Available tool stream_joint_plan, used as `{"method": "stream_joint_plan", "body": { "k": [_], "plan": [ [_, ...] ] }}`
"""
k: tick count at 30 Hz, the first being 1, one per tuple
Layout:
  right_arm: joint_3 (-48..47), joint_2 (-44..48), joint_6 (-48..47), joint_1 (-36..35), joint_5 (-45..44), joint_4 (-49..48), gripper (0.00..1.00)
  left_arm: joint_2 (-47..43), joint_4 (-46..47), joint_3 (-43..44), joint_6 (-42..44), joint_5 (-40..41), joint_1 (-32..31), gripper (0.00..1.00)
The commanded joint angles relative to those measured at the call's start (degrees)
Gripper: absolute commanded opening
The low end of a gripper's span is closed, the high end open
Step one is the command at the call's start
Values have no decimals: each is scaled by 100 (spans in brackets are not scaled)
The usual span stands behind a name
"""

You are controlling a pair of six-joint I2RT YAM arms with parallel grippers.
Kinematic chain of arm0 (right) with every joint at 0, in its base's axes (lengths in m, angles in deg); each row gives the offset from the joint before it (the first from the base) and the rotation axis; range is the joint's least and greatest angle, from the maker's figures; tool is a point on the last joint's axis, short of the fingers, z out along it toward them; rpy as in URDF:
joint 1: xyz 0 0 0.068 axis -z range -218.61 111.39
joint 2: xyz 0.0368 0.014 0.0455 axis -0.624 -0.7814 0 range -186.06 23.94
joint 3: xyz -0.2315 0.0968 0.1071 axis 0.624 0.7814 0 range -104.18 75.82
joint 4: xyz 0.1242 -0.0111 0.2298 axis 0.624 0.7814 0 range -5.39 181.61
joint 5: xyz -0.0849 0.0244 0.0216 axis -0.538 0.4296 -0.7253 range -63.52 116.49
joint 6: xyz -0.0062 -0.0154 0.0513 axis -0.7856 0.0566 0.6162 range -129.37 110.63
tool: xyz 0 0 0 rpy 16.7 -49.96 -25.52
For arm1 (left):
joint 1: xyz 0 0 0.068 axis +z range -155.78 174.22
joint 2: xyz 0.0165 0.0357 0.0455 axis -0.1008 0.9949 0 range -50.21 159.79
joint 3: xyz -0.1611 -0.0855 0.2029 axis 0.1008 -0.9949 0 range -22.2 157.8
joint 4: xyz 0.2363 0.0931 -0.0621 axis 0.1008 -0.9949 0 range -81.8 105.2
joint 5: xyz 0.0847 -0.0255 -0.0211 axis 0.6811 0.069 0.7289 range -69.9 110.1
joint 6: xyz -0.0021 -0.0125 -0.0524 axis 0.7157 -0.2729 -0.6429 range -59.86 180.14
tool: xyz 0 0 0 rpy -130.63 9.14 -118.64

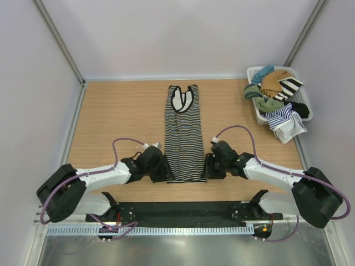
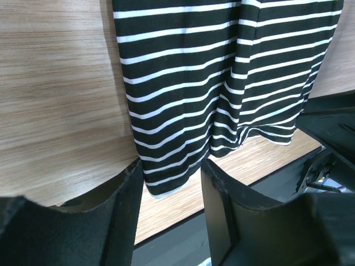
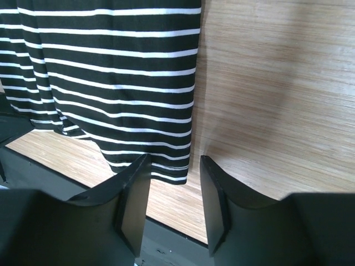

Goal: Fold and stack the tank tops
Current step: Fold the tank top

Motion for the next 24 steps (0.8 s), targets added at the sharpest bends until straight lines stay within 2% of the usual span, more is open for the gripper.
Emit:
{"method": "stream_joint_plan", "body": {
  "k": [1,3,5,6,8,9,11,17,24],
  "plan": [
    [-197,-160,34,-36,-98,-189,45,288,-330,-156,125,152,-34,46],
    [-118,-283,52,-36,-19,-338,42,350,-330,-173,134,134,-34,42],
    [-21,-398,70,-36,42,-478,35,350,-348,-217,133,178,-42,35],
    [5,-407,87,-45,121,-514,27,324,-374,-252,125,213,-42,27],
    [58,-354,96,-45,165,-549,19,148,-383,-296,116,266,-34,21],
    [58,-284,96,-45,166,-523,10,61,-418,-287,125,301,-34,13],
    [-20,-100,87,-36,166,-374,2,-133,-619,-226,151,328,-34,0],
    [-441,226,96,-45,87,30,1,-327,-1121,283,274,512,-34,0],
    [-1154,86,-62,-36,-107,303,1,41,-1420,1170,476,741,-25,0]
  ]
}}
